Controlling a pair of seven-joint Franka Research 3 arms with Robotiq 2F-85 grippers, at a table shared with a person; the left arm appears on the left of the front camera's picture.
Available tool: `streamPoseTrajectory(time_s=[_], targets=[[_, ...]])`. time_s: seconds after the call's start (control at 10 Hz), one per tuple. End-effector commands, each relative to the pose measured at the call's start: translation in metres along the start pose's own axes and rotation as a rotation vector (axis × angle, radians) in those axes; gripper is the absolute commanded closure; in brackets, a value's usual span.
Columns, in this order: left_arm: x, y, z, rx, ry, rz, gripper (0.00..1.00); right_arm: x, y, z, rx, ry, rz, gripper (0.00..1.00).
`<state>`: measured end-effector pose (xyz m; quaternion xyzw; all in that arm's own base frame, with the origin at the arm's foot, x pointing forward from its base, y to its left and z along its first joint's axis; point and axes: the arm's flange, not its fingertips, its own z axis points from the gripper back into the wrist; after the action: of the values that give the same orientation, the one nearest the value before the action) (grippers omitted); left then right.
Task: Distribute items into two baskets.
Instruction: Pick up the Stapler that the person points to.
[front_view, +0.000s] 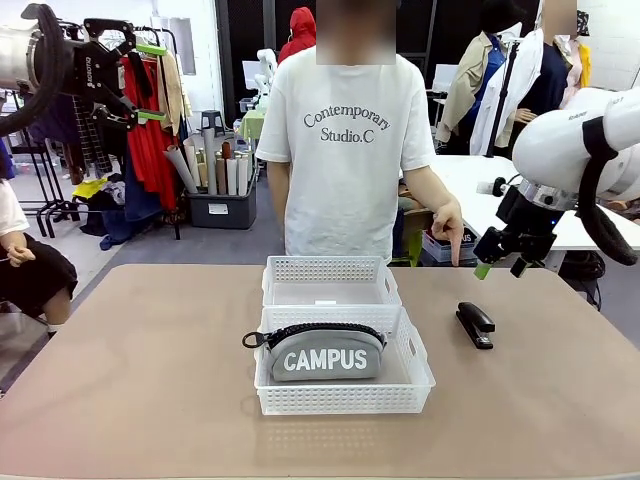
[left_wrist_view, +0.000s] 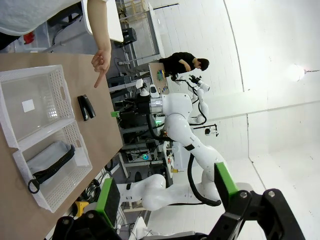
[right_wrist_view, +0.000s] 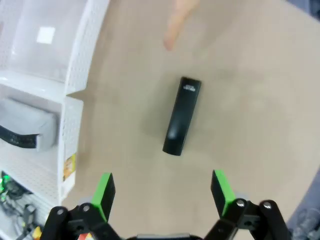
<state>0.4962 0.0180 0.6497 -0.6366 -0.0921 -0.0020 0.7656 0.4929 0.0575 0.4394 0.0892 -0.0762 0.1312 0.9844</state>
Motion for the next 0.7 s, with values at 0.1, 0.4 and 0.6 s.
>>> streamPoseTrajectory(time_s=[0.1, 0.4, 0.6], targets=[[-0.001, -0.001, 0.000, 0.001, -0.001, 0.000, 0.00, 0.000, 0.005, 0.011, 0.032, 0.080, -0.001, 0.00], [-0.001, -0.001, 0.000, 0.001, -0.001, 0.000, 0.00, 0.007, 0.007, -0.017, -0.022, 0.084, -0.010, 0.00], [-0.001, -0.001, 0.000, 0.001, -0.001, 0.000, 0.00, 0.015, 0.014, -0.045, -0.100, 0.099, -0.050, 0.00]])
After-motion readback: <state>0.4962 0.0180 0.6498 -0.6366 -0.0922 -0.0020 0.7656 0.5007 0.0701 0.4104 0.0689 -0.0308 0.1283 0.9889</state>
